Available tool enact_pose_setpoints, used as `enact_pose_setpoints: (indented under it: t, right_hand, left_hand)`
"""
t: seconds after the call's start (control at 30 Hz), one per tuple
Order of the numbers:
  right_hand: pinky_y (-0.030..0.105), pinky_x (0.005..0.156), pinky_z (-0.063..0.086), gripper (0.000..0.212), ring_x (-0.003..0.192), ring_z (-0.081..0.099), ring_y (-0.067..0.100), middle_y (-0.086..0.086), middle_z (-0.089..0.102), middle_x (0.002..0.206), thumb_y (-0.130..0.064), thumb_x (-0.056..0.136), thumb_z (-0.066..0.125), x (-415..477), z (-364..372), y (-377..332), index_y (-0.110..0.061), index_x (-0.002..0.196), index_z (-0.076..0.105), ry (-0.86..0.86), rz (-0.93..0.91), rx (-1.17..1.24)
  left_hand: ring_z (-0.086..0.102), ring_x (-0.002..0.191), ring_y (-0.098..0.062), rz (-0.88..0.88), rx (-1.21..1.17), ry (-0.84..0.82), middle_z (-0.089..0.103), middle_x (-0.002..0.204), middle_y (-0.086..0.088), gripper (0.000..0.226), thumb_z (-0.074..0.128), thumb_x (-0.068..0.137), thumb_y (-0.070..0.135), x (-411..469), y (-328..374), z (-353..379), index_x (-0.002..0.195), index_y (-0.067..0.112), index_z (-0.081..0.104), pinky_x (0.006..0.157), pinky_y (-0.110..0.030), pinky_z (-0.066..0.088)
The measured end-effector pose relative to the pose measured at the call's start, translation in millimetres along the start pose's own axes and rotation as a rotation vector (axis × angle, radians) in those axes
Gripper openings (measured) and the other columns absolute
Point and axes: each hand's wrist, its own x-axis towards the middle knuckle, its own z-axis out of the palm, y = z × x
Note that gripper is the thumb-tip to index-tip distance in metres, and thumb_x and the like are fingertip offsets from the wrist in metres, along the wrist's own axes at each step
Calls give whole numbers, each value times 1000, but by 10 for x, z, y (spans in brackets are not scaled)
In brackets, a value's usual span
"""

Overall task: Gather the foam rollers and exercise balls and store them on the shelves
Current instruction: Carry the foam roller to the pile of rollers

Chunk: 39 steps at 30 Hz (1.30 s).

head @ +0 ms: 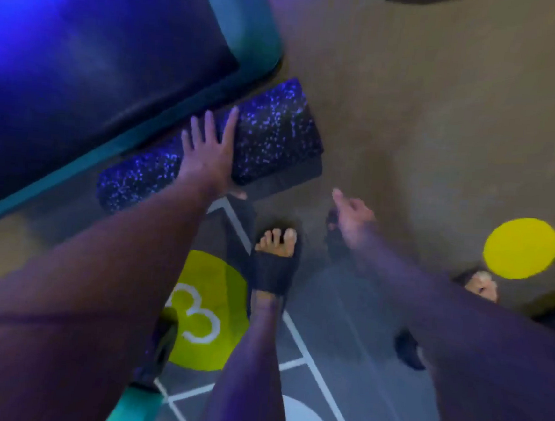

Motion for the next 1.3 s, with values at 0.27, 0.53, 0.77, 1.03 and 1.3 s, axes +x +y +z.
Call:
enact_pose_setpoints:
  t: [0.27, 0.53, 0.77, 1.03, 1.3]
  right_hand:
    - [58, 86, 54, 52, 96, 67, 43, 18, 69, 102, -71, 76, 45, -906, -94, 57, -21, 81, 56, 167, 67, 346]
    - [47, 105, 48, 91, 112, 67, 18, -7, 72, 117, -98, 66, 46, -1593, -1053, -312, -27, 119, 68, 188, 85, 764]
    - [16, 91, 52, 115, 118, 58, -10, -14, 52, 141, -13, 58, 97, -2148, -2096, -128, -27, 147, 26, 26, -277, 665]
    - [28, 103, 52, 112, 118, 63, 7, -6, 62, 135, -20, 56, 100, -2555, -3189, 1138, -23, 146, 33, 579, -156, 947]
    - [53, 115, 35, 147, 142, 39, 32, 13, 36, 156, -67, 48, 90, -3223, -4477, 2608, -28, 159, 1, 906, 244, 608]
  left_hand:
    - [46, 111, -45, 150, -218, 112, 39, 135, -20, 145, 91, 42, 55, -392, 249, -390, 158, 26, 8, 96, -59, 46]
    - [50, 134, -10, 506, -926, -126, 47, 147, 9, 132, 97, 46, 56, -1137, 1742, -1593, 153, 35, 24, 112, -36, 43]
    - [71, 107, -9, 368, -1215, -356, 70, 124, 4, 98, 91, 70, 33, -1495, 2643, -2216, 151, 37, 37, 93, -35, 58]
    - [60, 107, 10, 625, -921, -596, 51, 138, 13, 63, 54, 102, 14, -2662, 4430, -1669, 157, 25, 25, 88, -7, 48]
    - [61, 101, 5, 642, -664, -534, 55, 137, -8, 57, 57, 99, 3, -4014, 5078, -973, 151, 16, 38, 79, -18, 50]
